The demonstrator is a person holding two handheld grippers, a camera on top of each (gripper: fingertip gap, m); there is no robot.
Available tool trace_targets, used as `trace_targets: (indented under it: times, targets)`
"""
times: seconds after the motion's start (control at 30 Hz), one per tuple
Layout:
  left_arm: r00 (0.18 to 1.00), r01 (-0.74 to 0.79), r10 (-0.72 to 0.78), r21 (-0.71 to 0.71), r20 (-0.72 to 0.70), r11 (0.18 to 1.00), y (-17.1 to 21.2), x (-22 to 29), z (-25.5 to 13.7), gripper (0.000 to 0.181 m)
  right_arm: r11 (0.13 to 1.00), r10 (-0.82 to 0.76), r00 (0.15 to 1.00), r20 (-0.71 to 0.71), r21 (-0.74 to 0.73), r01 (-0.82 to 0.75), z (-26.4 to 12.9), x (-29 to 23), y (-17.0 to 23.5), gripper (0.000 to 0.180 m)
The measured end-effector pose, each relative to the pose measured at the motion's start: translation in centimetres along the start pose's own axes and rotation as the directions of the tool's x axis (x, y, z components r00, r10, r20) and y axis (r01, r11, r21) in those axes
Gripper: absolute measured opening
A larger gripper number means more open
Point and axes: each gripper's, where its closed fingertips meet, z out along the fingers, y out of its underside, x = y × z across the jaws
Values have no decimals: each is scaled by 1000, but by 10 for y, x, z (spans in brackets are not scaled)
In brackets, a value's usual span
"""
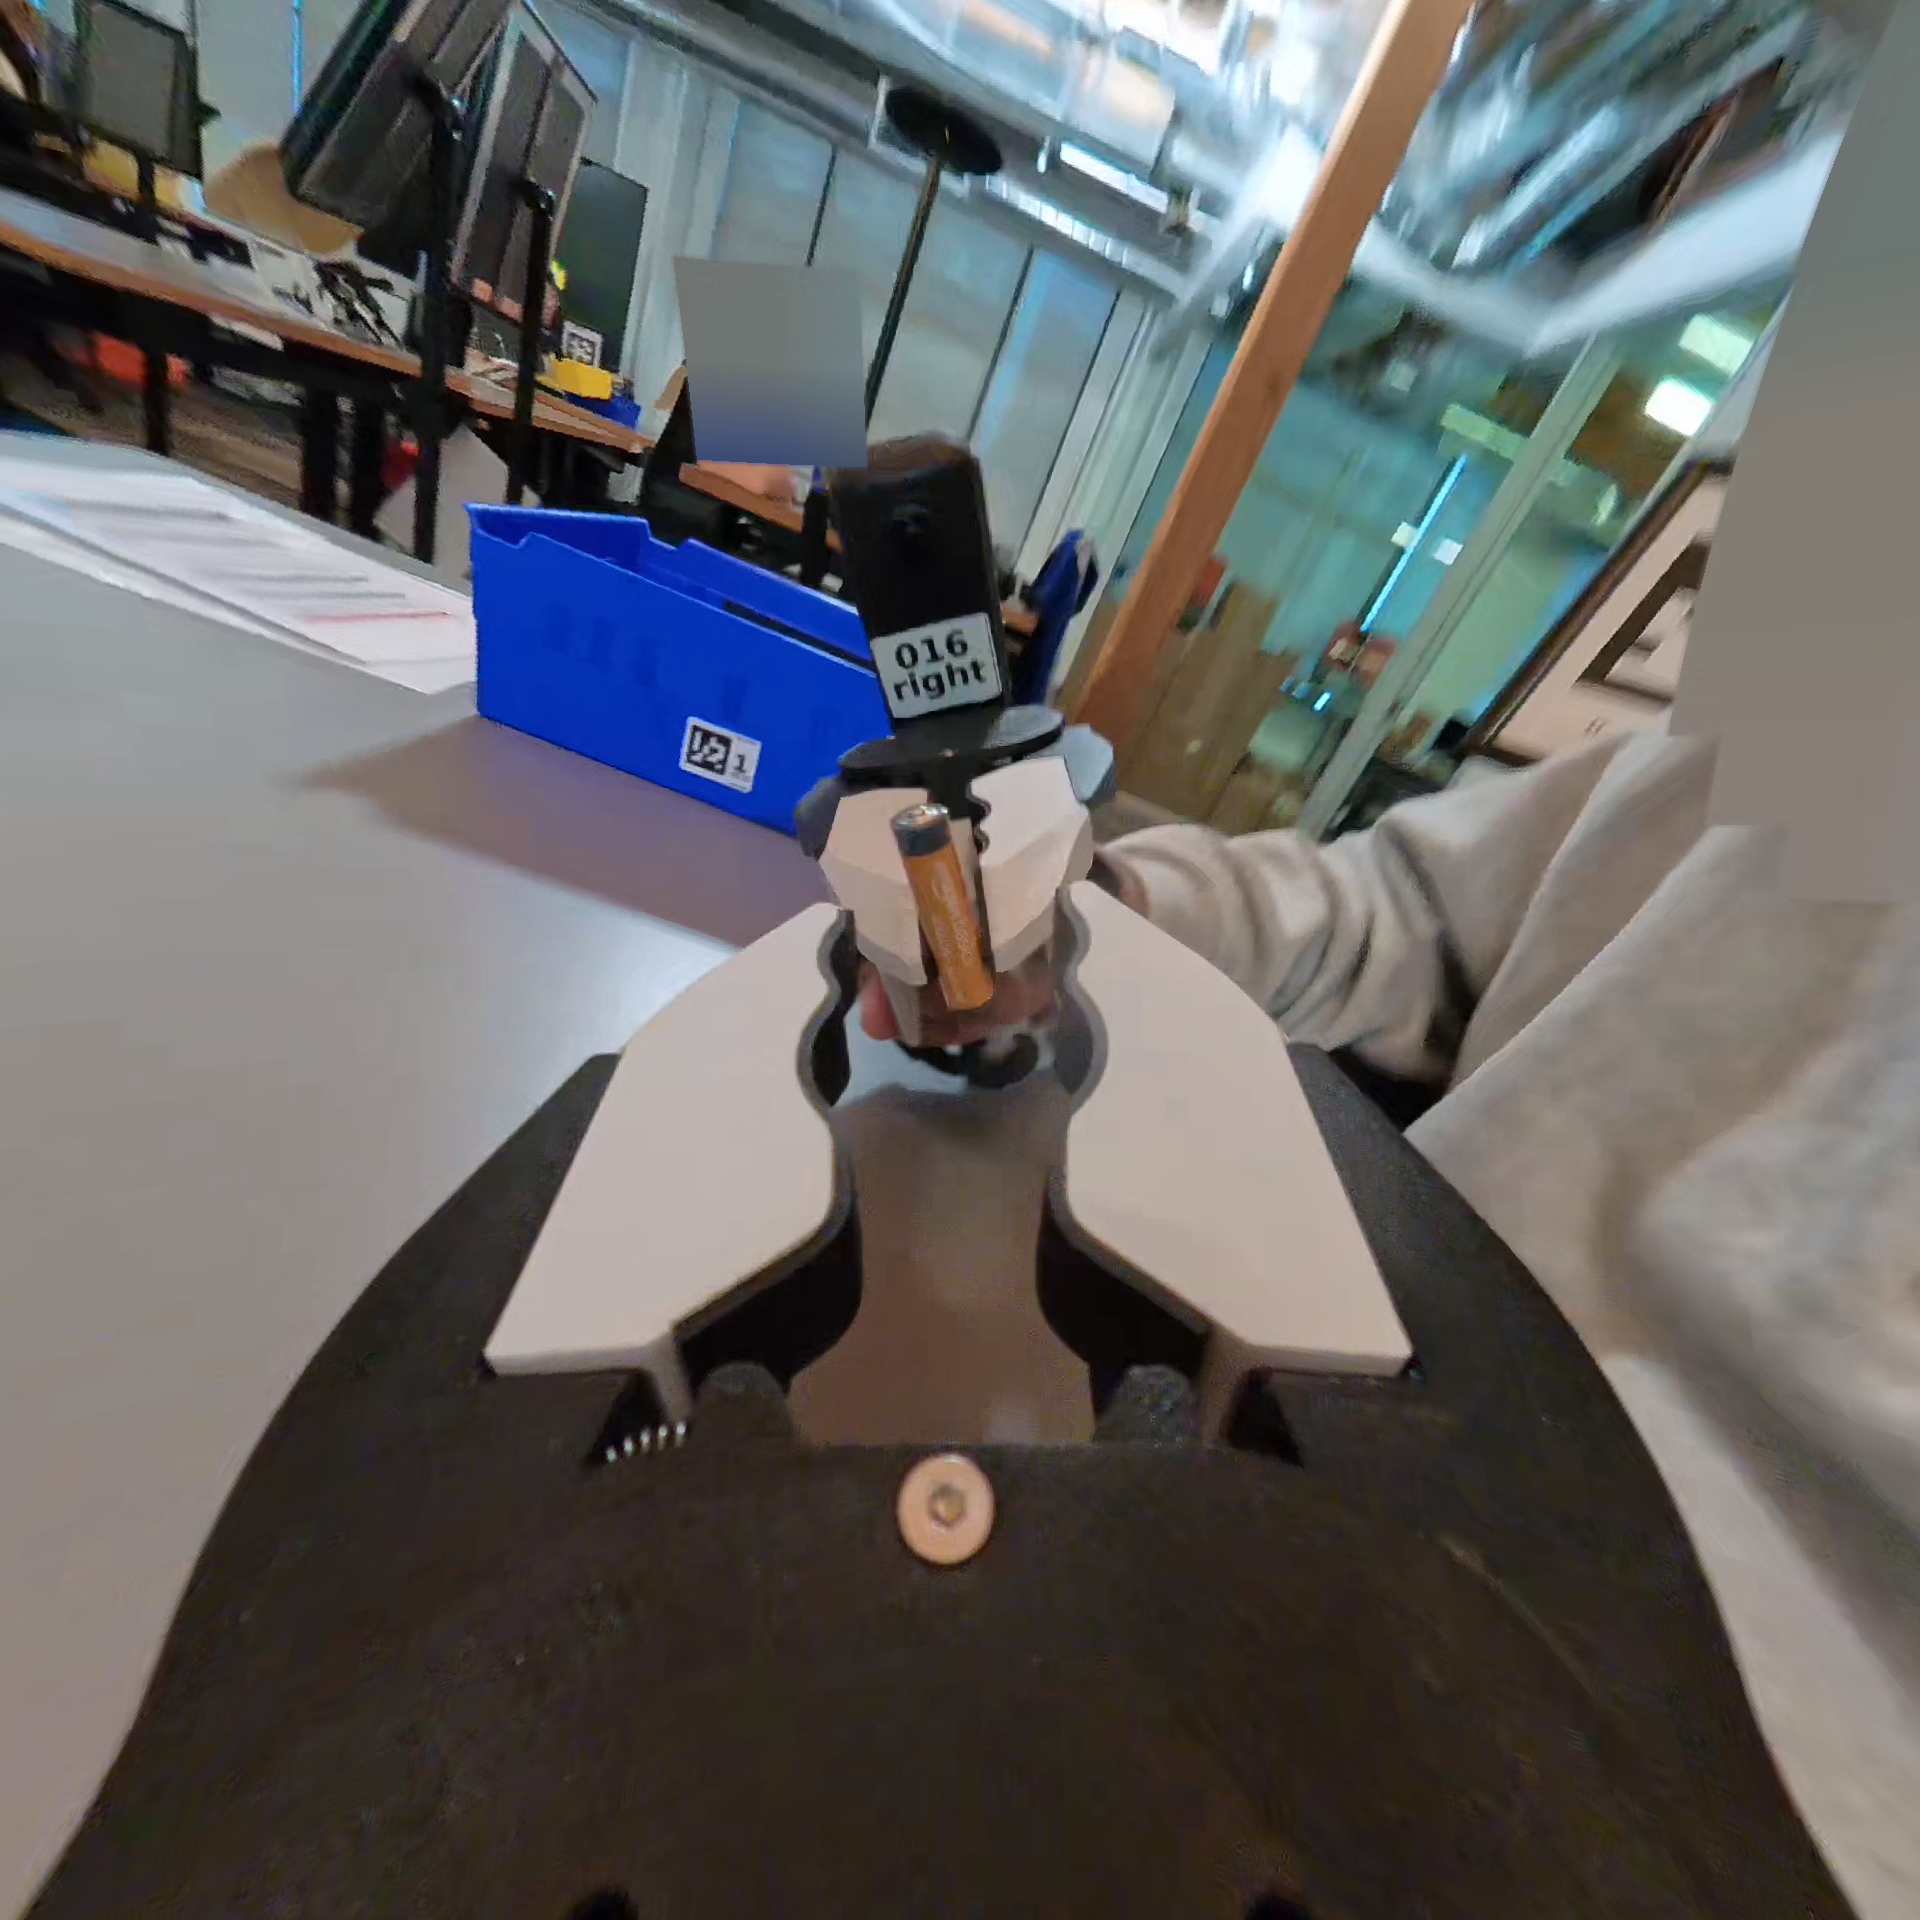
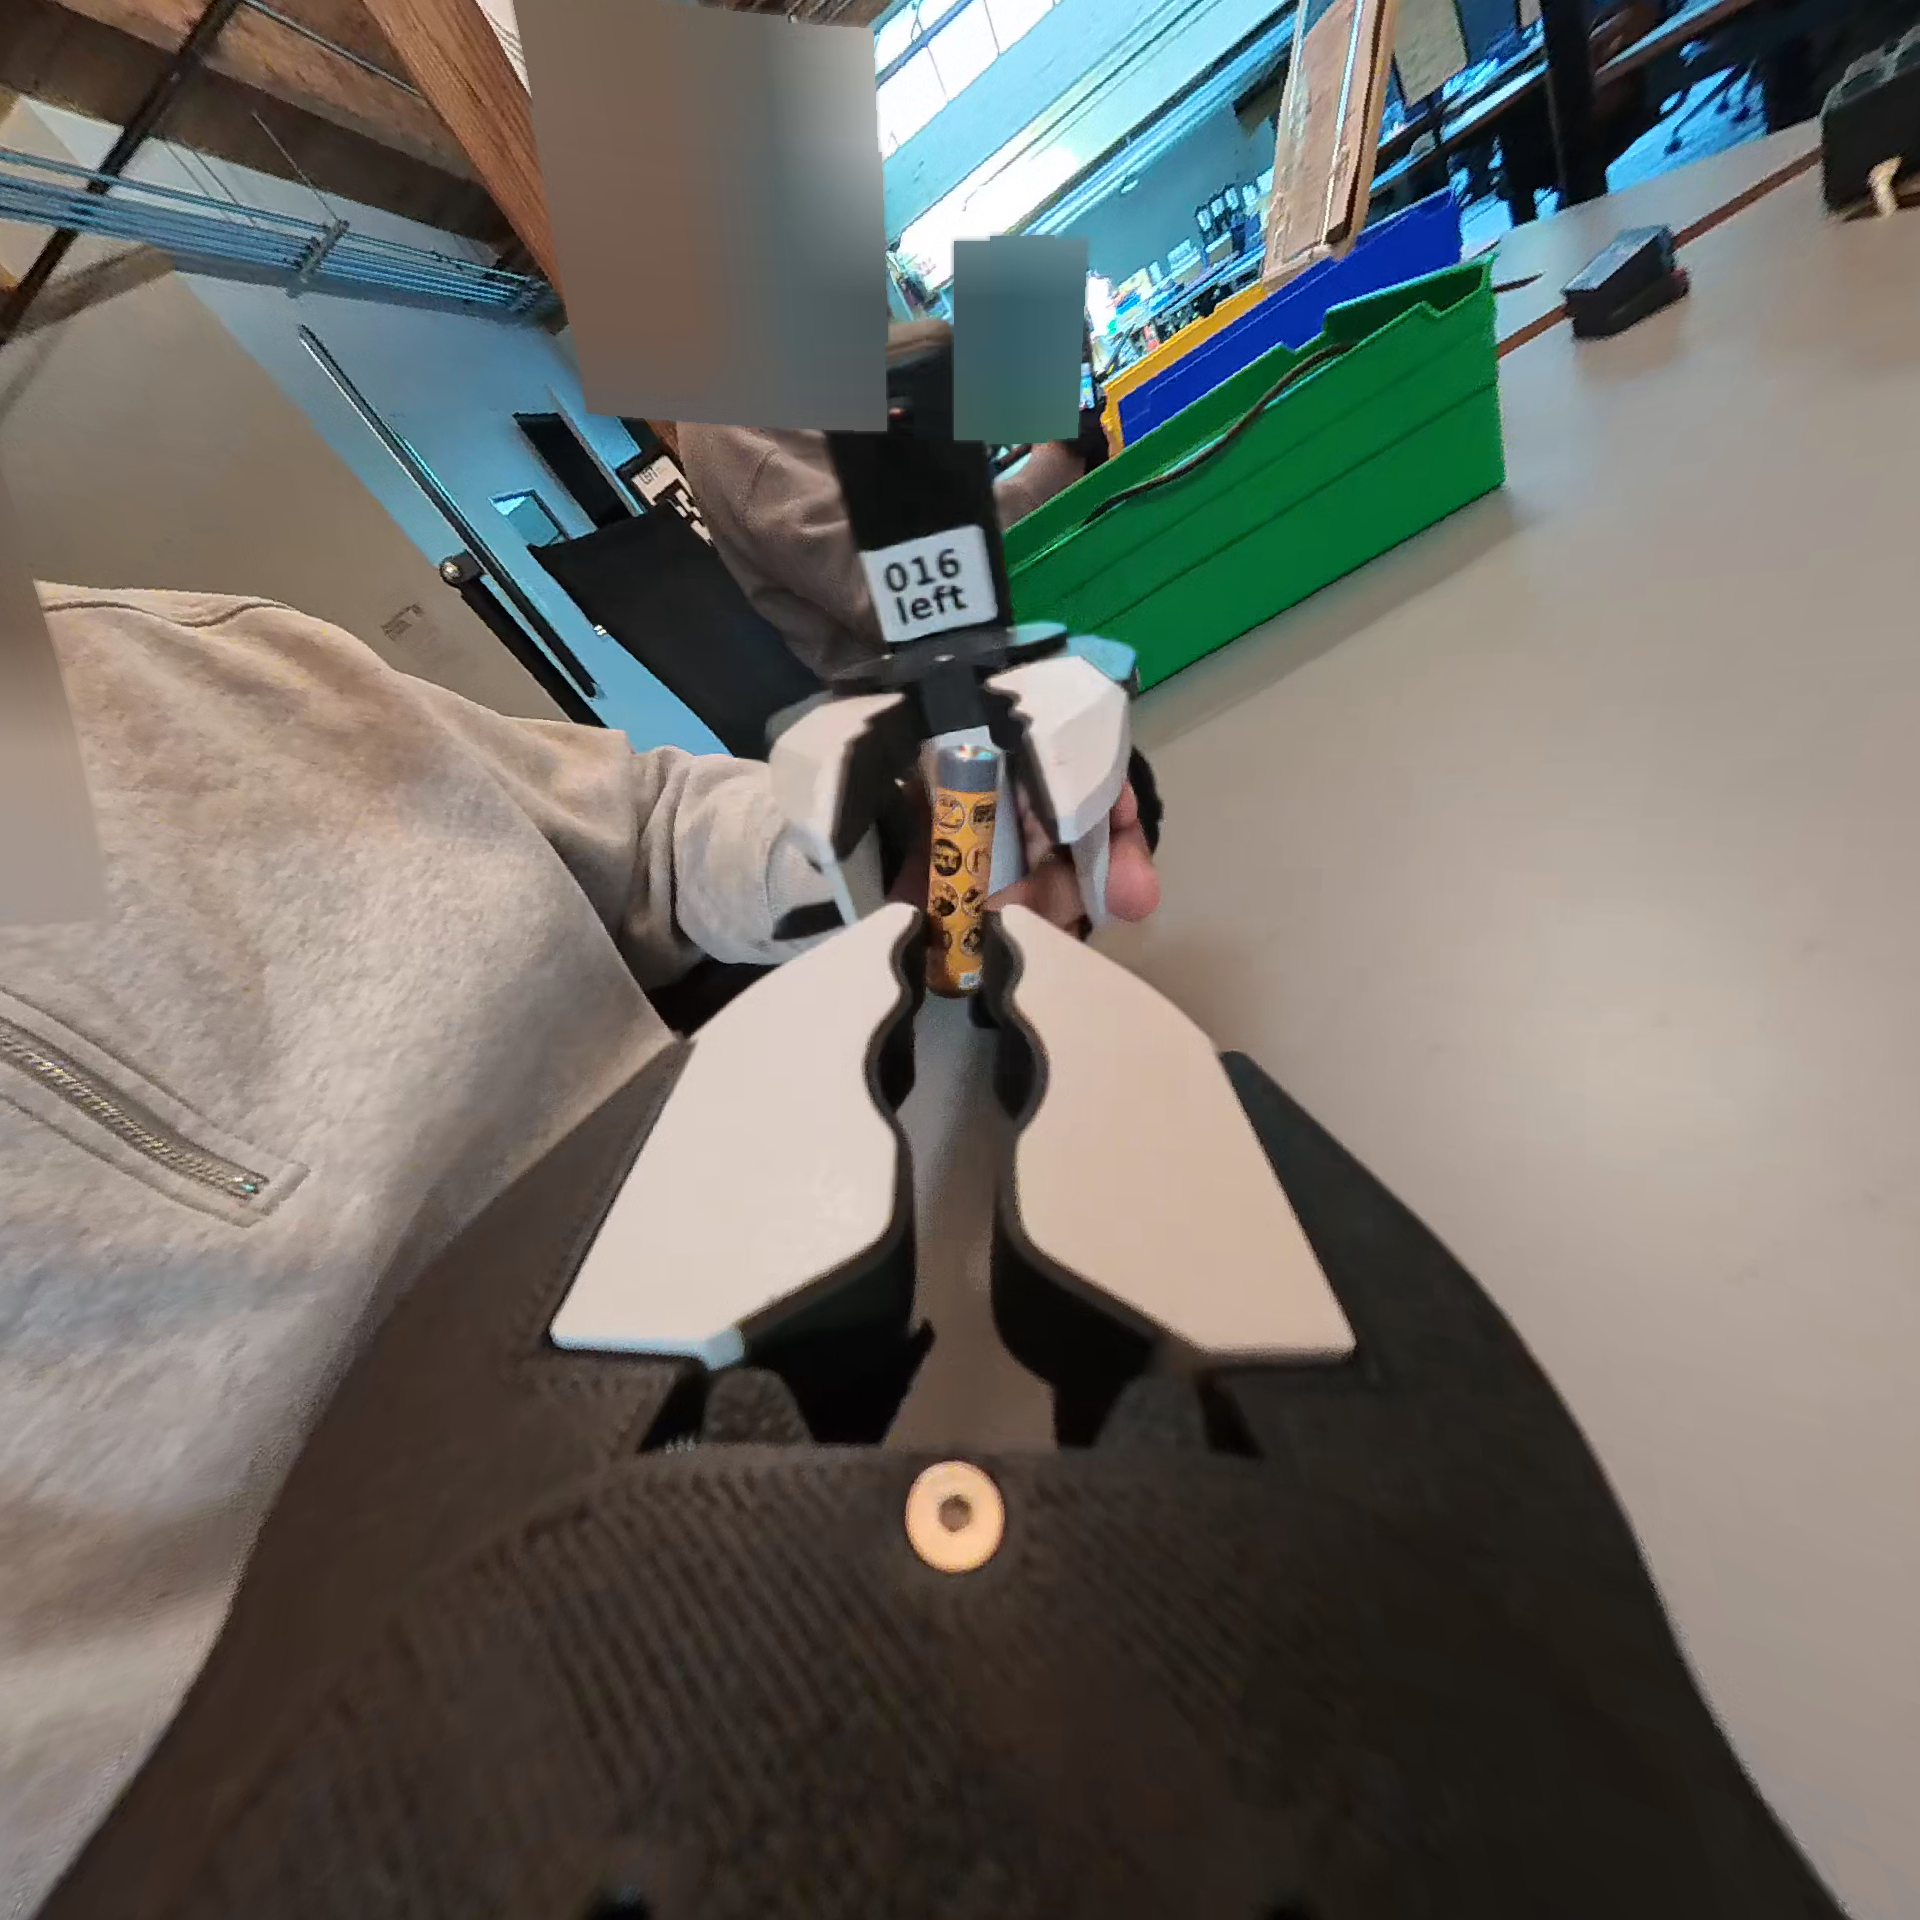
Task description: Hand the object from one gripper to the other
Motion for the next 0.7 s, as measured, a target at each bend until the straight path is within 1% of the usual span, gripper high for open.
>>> trace_targets:
  times: [0.07, 0.17, 0.3, 0.47, 0.53, 0.7]
  targets:
    - [996, 94, -94, 34, -13, 995, -2, -3, -1, 30, 999, -36, 999, -17, 7, 37, 1, 0, -1, 10]
    - [990, 144, -144, 46, -12, 988, 1, -5, 1, 22, 996, -86, 995, -46, 8, 87, 3, 1, -1, 11]
    - [988, 152, -151, 69, -12, 986, 0, -3, 4, 19, 993, -116, 990, -82, -17, 115, 5, 6, 4, 11]
    - [987, 160, -162, 108, 7, 981, -6, -6, 1, 15, 991, -135, 987, -89, -33, 132, 7, 6, 7, 11]
    - [985, 172, -174, 107, 10, 979, -6, -8, 0, 11, 989, -143, 985, -96, -46, 140, 7, 7, 9, 11]
    - [982, 188, -189, 95, 2, 978, -5, -10, -1, 11, 988, -151, 983, -102, -50, 146, 8, 8, 10, 11]
